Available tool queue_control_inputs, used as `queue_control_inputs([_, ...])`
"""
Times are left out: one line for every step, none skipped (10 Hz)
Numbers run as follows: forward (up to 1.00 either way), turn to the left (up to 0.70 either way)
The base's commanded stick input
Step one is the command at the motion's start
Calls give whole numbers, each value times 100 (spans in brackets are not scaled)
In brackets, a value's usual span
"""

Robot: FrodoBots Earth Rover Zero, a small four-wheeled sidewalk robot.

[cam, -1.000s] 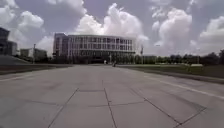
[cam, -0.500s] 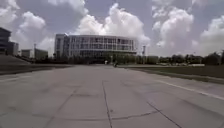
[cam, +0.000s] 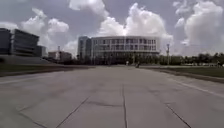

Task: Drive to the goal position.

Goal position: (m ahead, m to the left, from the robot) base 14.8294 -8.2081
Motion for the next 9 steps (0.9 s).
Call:
queue_control_inputs([70, 38])
queue_control_inputs([70, 38])
queue_control_inputs([70, 10])
queue_control_inputs([70, 3])
queue_control_inputs([70, 3])
queue_control_inputs([70, -32])
queue_control_inputs([70, -32])
queue_control_inputs([70, -32])
queue_control_inputs([70, -32])
